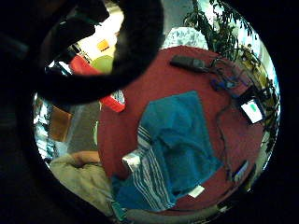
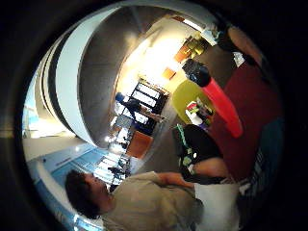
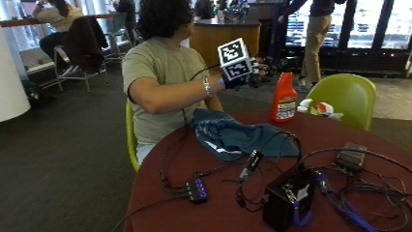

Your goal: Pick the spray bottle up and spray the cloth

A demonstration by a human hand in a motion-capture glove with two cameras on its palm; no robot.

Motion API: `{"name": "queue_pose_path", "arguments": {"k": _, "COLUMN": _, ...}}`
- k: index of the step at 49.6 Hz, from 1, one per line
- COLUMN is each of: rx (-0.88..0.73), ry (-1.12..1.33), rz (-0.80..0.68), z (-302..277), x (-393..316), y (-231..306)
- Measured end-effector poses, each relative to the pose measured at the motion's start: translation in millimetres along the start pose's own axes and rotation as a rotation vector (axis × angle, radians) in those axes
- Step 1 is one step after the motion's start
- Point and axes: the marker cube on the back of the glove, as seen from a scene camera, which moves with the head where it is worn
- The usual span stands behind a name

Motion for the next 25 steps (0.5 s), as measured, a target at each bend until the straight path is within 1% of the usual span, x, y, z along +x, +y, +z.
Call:
{"name": "queue_pose_path", "arguments": {"k": 10, "rx": -0.089, "ry": 0.127, "rz": -0.041, "z": -36.2, "x": 5.1, "y": 44.6}}
{"name": "queue_pose_path", "arguments": {"k": 15, "rx": -0.105, "ry": 0.215, "rz": -0.095, "z": -50.9, "x": 5.0, "y": 62.9}}
{"name": "queue_pose_path", "arguments": {"k": 20, "rx": -0.131, "ry": 0.268, "rz": -0.146, "z": -60.3, "x": 6.5, "y": 75.8}}
{"name": "queue_pose_path", "arguments": {"k": 25, "rx": -0.154, "ry": 0.311, "rz": -0.164, "z": -62.5, "x": 7.1, "y": 84.8}}
